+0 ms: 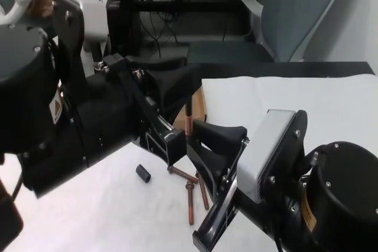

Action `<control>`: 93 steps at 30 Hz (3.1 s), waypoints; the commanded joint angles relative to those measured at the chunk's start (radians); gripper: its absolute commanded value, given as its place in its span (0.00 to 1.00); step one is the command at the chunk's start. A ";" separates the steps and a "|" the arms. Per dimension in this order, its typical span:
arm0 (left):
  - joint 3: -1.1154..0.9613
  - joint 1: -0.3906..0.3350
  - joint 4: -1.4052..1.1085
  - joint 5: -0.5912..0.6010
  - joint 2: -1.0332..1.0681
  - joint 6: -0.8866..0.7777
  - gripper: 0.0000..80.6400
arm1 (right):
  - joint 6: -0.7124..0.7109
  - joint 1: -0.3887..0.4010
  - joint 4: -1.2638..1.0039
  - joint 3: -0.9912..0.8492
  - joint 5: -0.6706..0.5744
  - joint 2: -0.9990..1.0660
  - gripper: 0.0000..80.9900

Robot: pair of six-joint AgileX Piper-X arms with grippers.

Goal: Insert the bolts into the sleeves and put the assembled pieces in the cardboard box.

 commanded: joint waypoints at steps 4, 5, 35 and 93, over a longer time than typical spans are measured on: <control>-0.004 -0.005 -0.011 0.001 -0.005 -0.002 0.02 | -0.009 0.001 -0.056 -0.006 0.008 -0.001 0.01; -0.004 -0.005 -0.011 0.001 -0.005 -0.005 0.02 | -0.009 0.001 -0.056 -0.006 0.008 -0.001 0.01; -0.004 -0.005 -0.011 0.001 -0.005 -0.081 0.02 | -0.001 0.001 -0.077 -0.006 -0.033 -0.001 0.01; -0.002 -0.002 0.099 0.051 -0.005 -0.060 0.87 | -0.009 -0.005 -0.086 -0.006 0.054 0.004 0.01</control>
